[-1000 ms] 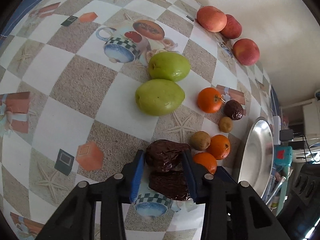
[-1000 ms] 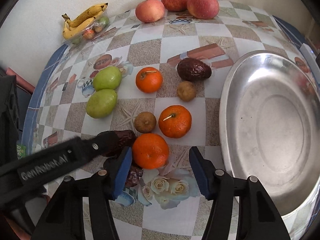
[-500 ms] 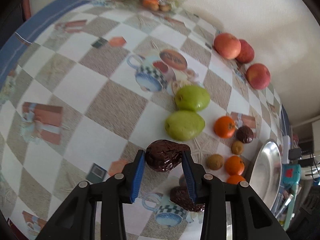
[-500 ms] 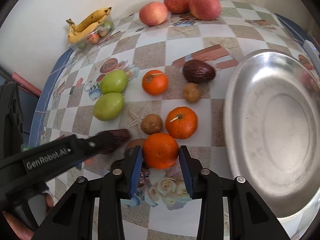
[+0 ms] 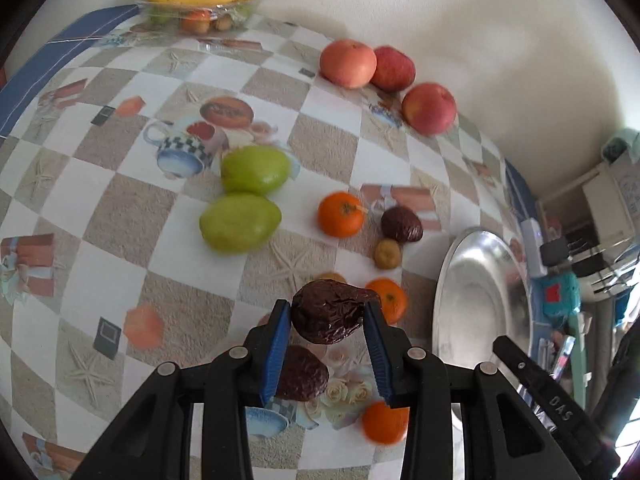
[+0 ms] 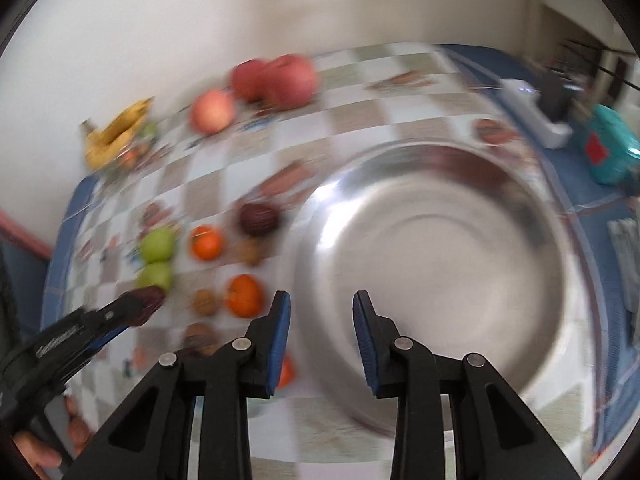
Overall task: Organize fruits
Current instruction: 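Carry the date with the left tool while the right tool carries the orange over the steel bowl, then open the left tool to drop the date while the right tool releases the orange into the bowl, then grasp another dark red date with the left tool while the right tool grasps another orange, then carry the date with the left tool while the right tool carries the orange, releasing both into the bowl, then withdraw both open tools from the bowl toward the remaining fruit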
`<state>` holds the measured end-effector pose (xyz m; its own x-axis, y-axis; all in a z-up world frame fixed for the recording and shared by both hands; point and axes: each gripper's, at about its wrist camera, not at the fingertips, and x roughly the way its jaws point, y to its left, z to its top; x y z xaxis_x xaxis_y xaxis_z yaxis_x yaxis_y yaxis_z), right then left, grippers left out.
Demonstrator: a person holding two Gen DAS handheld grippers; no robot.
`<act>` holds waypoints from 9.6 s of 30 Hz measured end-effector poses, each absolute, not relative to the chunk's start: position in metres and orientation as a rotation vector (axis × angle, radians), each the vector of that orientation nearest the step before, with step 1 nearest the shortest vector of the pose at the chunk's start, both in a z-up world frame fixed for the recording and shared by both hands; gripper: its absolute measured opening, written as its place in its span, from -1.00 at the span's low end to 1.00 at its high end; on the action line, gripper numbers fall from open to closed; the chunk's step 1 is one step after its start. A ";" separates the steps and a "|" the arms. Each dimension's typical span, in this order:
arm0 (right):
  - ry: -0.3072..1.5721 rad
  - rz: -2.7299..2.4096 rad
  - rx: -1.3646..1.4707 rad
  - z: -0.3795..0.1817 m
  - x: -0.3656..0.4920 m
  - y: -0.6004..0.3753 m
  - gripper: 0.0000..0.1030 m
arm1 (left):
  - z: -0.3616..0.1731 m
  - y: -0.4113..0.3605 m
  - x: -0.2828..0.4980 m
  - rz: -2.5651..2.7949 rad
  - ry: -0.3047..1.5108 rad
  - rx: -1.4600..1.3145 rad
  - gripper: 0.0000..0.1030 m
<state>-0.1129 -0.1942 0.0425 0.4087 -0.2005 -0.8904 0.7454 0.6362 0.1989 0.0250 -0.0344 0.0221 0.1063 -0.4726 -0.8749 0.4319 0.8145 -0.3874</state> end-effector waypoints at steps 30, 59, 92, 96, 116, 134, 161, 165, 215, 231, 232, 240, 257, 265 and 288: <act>1.192 -0.377 0.620 0.007 -0.082 -0.132 -0.09 | 0.019 0.032 0.050 -0.437 1.371 -0.174 -0.23; 1.150 -0.349 0.599 0.012 -0.104 -0.112 -0.23 | 0.018 0.028 0.049 -0.464 1.384 -0.193 -0.23; 0.936 -0.803 0.767 0.040 -0.176 -0.237 -0.22 | 0.029 -0.118 -0.055 -1.063 1.269 0.104 0.13; 0.929 -0.821 0.788 0.039 -0.182 -0.243 -0.21 | 0.030 -0.108 -0.046 -1.022 1.286 0.085 0.14; 1.033 -0.803 0.640 0.031 -0.152 -0.218 0.58 | 0.048 -0.006 0.039 -0.419 1.152 0.151 1.00; 1.007 -0.625 0.561 0.040 -0.106 -0.168 0.81 | 0.053 0.024 0.064 -0.368 1.166 0.044 1.00; 1.019 -0.659 0.596 0.034 -0.117 -0.183 0.81 | 0.001 -0.036 0.013 -0.630 1.397 0.202 0.40; 1.023 -0.658 0.592 0.034 -0.115 -0.181 0.81 | -0.004 -0.039 0.011 -0.634 1.425 0.201 0.24; 1.179 -0.466 0.428 0.008 -0.011 -0.141 -0.33 | 0.024 0.006 0.081 -0.486 1.383 -0.148 0.16; 1.014 -0.569 0.576 0.045 -0.061 -0.180 -0.33 | 0.040 -0.049 0.043 -0.694 1.254 0.005 0.16; 1.007 -0.594 0.593 0.044 -0.070 -0.187 -0.33 | 0.043 -0.060 0.034 -0.736 1.233 0.032 0.16; 0.963 -0.766 0.719 0.043 -0.134 -0.236 -0.33 | 0.057 -0.119 -0.015 -0.949 1.114 0.162 0.16; 0.941 -0.815 0.780 0.042 -0.160 -0.258 -0.32 | 0.042 -0.144 -0.034 -1.026 1.162 0.230 0.25; 0.968 -0.819 0.772 0.039 -0.157 -0.257 -0.32 | 0.043 -0.133 -0.021 -0.965 1.186 0.212 0.25; 1.057 -0.747 0.663 0.028 -0.118 -0.230 -0.14 | 0.041 -0.034 0.068 -0.519 1.270 0.059 0.25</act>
